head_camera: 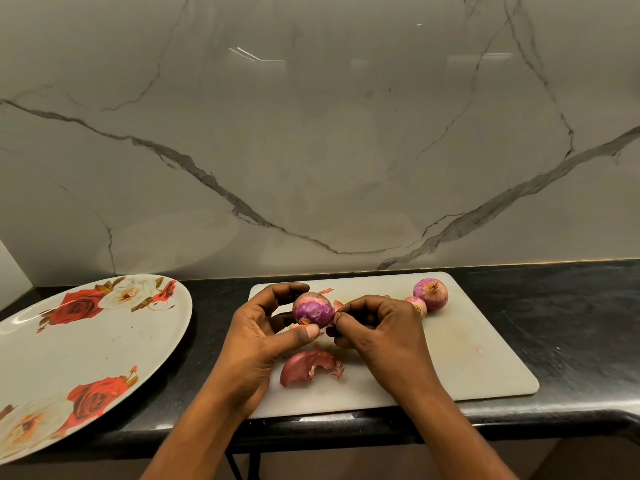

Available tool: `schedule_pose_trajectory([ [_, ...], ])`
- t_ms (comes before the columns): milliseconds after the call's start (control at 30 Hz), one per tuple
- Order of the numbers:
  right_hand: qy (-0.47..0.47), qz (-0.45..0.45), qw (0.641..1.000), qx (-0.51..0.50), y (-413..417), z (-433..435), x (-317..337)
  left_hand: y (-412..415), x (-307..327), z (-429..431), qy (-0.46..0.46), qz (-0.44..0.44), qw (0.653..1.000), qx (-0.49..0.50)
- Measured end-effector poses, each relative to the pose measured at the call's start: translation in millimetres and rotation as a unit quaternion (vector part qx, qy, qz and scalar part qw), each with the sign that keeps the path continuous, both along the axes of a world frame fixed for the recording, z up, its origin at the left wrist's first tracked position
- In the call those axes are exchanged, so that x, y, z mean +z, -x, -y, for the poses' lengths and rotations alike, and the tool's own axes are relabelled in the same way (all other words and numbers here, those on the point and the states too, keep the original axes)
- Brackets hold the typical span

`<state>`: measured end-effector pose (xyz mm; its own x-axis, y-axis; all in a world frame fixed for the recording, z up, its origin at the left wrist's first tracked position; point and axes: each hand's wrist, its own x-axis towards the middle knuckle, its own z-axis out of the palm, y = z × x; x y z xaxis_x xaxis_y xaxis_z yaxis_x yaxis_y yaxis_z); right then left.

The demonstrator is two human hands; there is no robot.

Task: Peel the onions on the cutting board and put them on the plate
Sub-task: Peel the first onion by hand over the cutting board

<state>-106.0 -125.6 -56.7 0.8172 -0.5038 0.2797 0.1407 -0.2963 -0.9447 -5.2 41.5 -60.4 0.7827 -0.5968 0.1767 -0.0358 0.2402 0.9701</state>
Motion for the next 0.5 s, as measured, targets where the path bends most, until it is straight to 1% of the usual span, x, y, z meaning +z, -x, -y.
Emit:
schedule_pose_trajectory([
  [300, -0.038, 0.001, 0.999, -0.013, -1.1, 0.3, 0.2, -1.4, 0.6, 1.3, 0.043, -0.047, 0.998, -0.01],
  [400, -0.015, 0.0, 1.0, -0.011, -1.0, 0.9, -1.4, -1.5, 1.3, 1.5, 0.042, -0.051, 0.998, -0.003],
  [500, -0.017, 0.008, 1.0, 0.0, 0.4, 0.4, -1.4, -1.3, 2.2, 1.1, 0.028, -0.045, 0.999, 0.005],
])
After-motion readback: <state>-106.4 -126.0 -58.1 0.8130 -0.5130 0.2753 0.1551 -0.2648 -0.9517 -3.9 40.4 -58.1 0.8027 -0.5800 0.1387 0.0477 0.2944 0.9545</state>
